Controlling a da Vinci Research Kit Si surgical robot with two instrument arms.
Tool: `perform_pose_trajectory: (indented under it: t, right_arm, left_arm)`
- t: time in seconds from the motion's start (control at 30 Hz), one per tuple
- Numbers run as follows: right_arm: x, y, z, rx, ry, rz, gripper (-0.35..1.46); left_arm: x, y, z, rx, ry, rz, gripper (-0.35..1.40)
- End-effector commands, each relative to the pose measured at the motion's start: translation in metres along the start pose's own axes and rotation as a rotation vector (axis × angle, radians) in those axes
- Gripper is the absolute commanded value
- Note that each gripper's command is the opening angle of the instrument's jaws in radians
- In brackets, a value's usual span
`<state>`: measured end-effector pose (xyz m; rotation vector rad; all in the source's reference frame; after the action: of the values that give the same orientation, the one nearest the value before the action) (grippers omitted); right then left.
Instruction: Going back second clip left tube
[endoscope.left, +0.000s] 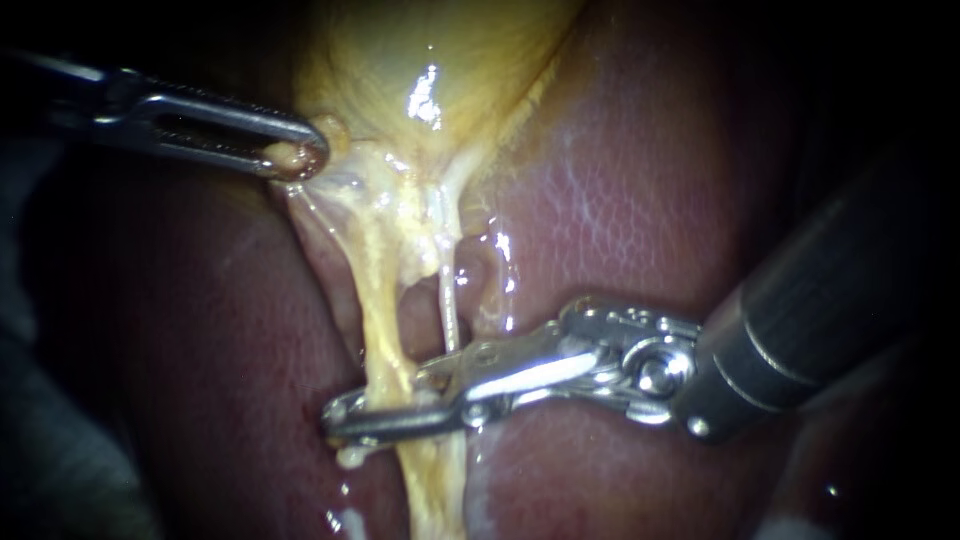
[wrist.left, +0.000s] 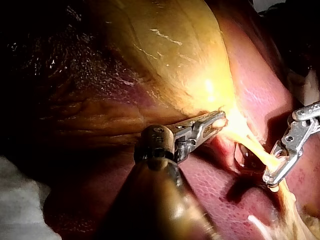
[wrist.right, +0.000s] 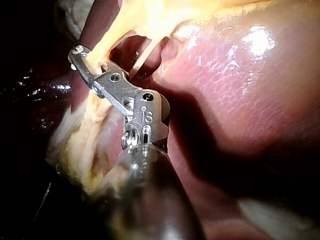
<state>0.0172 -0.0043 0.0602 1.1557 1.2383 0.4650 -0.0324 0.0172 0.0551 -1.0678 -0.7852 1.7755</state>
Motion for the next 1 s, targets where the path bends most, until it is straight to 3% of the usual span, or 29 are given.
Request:
perform_pose_trajectory:
  t: [0.03,0.2,0.33,0.57,0.67,0.83,1.0]
  right_arm:
    - [0.0000,0.0000,0.0000,0.000,0.000,0.000,-0.35]
    - [0.0001,0.0001,0.0003,-0.019,0.011,-0.042,0.18]
    - [0.0002,0.0002,0.0006,-0.052,0.032,-0.041,0.38]
    - [0.0003,0.0006,0.0005,-0.118,0.075,-0.051,0.45]
    - [0.0004,0.0011,0.0002,-0.149,0.073,-0.072,0.46]
    - [0.0005,0.0023,-0.0006,-0.261,0.004,-0.092,0.49]
    - [0.0005,0.0035,-0.0018,-0.330,-0.046,-0.117,0.50]
  left_arm:
    - [0.0000,0.0000,0.0000,0.000,0.000,-0.001,-0.35]
    - [0.0000,0.0001,-0.0001,-0.003,-0.002,0.000,-0.35]
    - [0.0000,0.0000,-0.0002,-0.004,-0.002,0.000,-0.35]
    - [-0.0001,0.0000,-0.0003,-0.005,-0.003,0.000,-0.35]
    - [-0.0001,0.0000,-0.0003,-0.005,-0.003,0.000,-0.35]
    - [-0.0001,0.0001,-0.0003,-0.005,-0.003,0.001,-0.35]
    - [-0.0001,0.0001,-0.0003,-0.005,-0.003,0.001,-0.35]
